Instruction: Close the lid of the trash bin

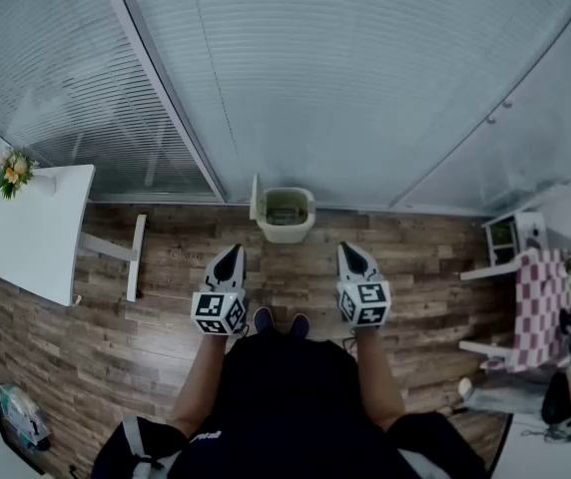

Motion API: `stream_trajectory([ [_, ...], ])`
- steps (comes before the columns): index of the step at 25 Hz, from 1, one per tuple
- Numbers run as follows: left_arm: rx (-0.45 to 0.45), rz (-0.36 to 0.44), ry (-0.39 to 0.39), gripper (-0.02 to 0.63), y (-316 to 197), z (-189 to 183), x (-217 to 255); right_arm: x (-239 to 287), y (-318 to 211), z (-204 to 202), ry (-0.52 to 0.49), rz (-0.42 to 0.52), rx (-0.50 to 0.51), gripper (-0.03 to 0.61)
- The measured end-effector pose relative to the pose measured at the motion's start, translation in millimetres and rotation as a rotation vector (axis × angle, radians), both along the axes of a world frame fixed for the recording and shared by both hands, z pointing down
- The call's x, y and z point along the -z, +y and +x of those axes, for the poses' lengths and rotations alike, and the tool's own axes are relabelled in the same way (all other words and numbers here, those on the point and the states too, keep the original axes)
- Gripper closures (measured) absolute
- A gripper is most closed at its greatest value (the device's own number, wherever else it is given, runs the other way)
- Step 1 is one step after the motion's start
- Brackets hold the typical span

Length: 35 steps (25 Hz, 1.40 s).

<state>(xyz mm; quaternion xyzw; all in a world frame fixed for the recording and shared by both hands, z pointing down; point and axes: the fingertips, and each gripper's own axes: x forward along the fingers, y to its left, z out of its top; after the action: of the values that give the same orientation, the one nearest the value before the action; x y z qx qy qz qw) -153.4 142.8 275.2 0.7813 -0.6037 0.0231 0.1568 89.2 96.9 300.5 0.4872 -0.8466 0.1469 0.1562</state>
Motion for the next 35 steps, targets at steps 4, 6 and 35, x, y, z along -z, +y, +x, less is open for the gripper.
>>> stream_trajectory([
  [4,0.004,-0.016,-0.015,0.606,2.2,6.6,-6.4,-3.1,0.1,10.8,0.011,-0.005,0.006,0.575],
  [6,0.016,-0.023,-0.011,0.606,0.2,6.3,-9.7,-6.2,-1.7,13.1,0.007,-0.01,0.013,0.575],
  [35,0.055,-0.095,-0.065,0.558,-20.5,9.9,-63.4,-45.1,-21.4,36.3,-0.006,-0.044,0.031,0.574],
])
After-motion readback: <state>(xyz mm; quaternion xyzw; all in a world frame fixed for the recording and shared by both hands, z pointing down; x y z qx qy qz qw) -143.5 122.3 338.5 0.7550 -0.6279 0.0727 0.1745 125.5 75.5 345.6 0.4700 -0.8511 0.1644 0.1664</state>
